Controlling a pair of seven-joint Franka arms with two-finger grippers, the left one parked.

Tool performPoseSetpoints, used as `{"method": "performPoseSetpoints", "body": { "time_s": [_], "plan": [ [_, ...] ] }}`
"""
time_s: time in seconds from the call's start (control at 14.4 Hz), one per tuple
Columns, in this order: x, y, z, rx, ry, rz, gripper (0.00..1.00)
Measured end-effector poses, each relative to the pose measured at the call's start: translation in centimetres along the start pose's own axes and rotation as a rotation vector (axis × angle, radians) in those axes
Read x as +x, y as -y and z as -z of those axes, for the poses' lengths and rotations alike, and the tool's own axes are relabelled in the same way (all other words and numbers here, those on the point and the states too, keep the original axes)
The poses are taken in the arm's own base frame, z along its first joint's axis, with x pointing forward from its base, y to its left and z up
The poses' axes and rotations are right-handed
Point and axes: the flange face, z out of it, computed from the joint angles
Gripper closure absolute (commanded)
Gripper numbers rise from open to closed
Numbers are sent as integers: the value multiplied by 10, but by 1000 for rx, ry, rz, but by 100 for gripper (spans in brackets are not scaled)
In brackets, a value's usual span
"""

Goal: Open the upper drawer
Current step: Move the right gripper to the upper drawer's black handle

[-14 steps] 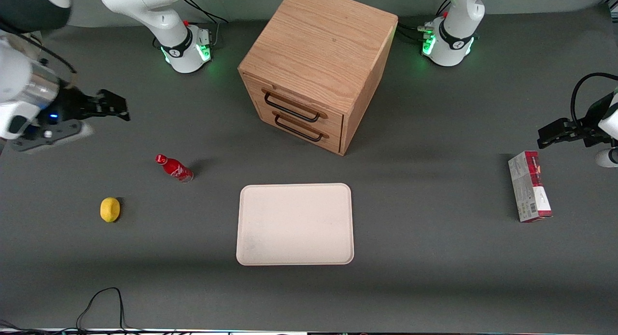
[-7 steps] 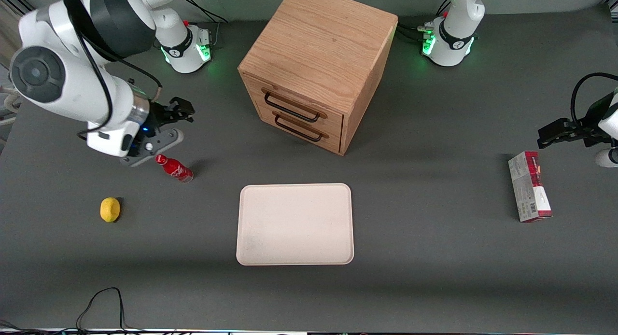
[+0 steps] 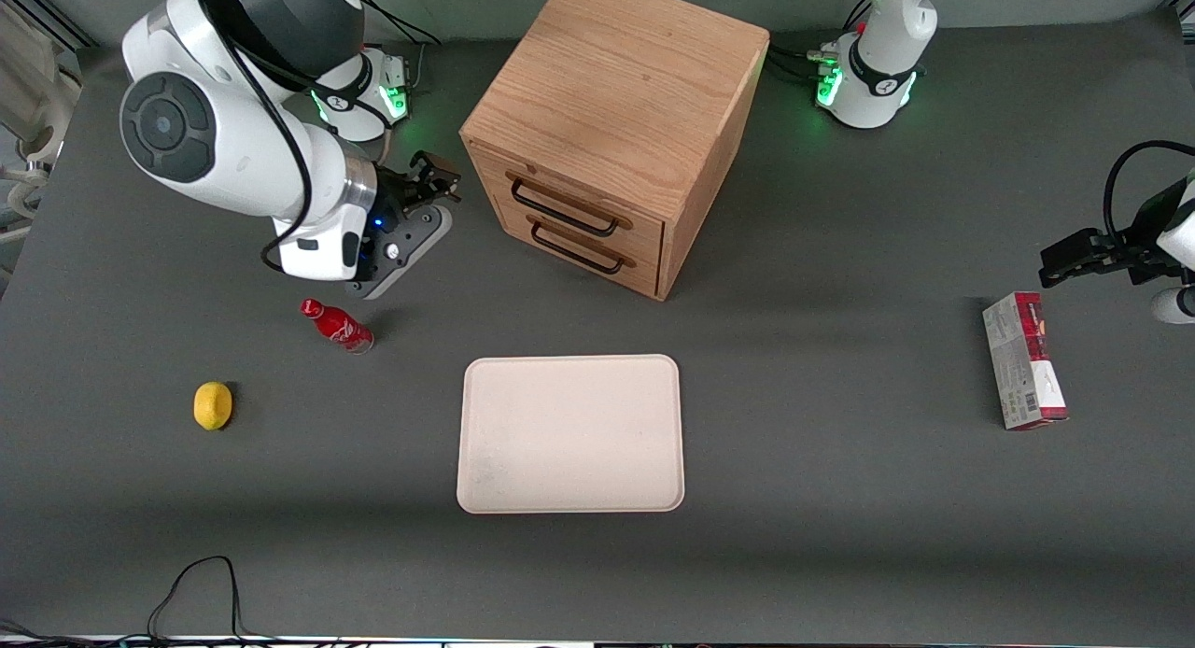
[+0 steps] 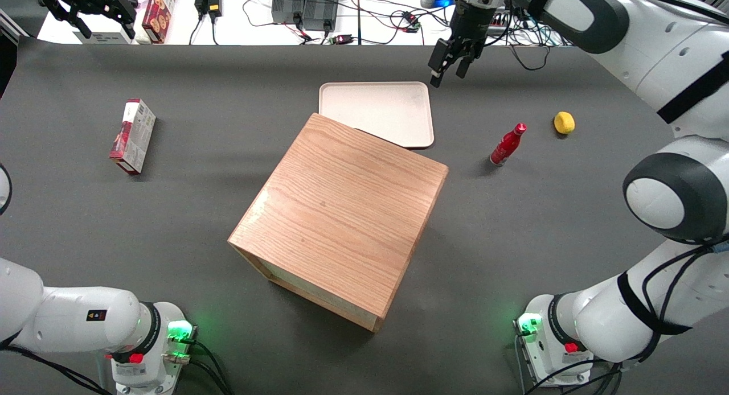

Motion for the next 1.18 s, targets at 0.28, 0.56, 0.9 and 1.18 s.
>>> {"method": "performPoseSetpoints", "body": {
  "time_s": [0.28,0.56,0.9,1.18],
  "plan": [
    [31,3,-36,3,-3,67,0],
    [55,23,-64,8,-29,171,0],
    [66,49,-85,18,-10,220,0],
    [69,58,-96,19,8,235,0]
  ]
}}
